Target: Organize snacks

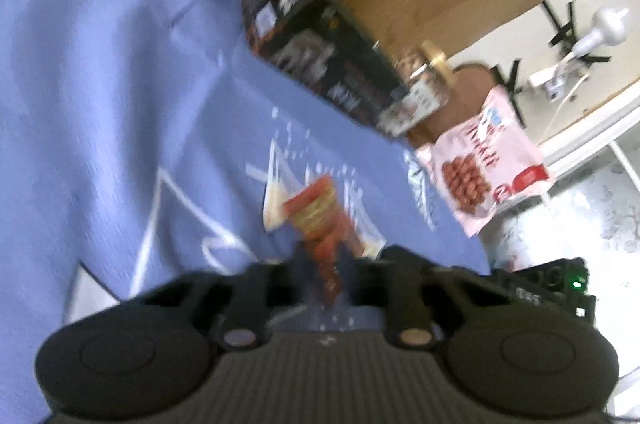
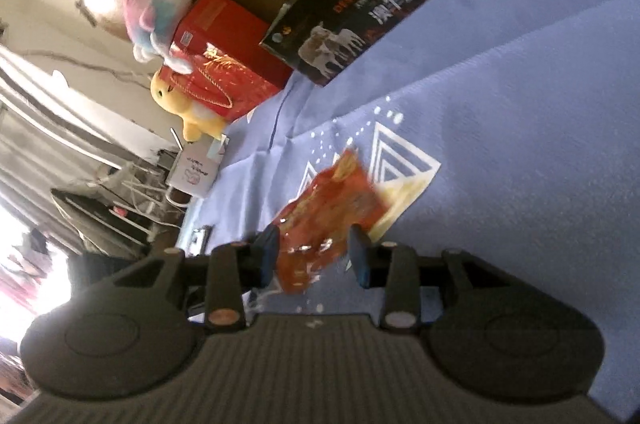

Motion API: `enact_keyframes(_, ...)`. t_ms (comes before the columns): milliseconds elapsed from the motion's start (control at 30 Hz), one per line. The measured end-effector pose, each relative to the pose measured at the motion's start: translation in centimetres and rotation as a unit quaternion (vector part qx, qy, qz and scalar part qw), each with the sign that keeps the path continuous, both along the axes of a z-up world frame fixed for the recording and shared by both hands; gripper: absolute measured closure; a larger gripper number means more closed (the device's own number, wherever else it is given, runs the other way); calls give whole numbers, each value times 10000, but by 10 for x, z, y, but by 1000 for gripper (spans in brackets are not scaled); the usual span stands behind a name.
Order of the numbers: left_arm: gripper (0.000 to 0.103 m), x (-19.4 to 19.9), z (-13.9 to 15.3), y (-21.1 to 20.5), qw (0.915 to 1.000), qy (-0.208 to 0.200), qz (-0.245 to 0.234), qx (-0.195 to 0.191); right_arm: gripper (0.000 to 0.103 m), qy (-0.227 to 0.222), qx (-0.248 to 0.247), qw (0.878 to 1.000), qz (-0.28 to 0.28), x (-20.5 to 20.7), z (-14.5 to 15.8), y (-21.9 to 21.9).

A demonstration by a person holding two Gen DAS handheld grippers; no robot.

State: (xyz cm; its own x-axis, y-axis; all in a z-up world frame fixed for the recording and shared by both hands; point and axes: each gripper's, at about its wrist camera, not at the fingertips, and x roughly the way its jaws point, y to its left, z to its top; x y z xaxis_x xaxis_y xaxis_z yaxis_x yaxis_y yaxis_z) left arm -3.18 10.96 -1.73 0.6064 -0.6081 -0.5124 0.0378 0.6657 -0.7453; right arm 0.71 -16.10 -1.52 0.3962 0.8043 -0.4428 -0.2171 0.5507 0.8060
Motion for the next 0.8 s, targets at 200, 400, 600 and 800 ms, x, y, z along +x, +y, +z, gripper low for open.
enact_keyframes(200,95,-7,-2,-22,9989,196,-311,-296,61,-293,121,9994,-164,-25,-3,-33)
enact_keyframes(400,95,-6,-8,-36,9840,574,-730,-1518,49,37,745,9956,-560,-48,-8,-78)
enact_keyframes(600,95,-10,2,-47,9772,556,-874,-1852,45,305,1196,9904,-625,-63,-14,-94)
enact_keyframes(800,95,-17,9,-61,9745,520,-1064,-1906,41,614,2004,9758,-624,-66,-25,-92)
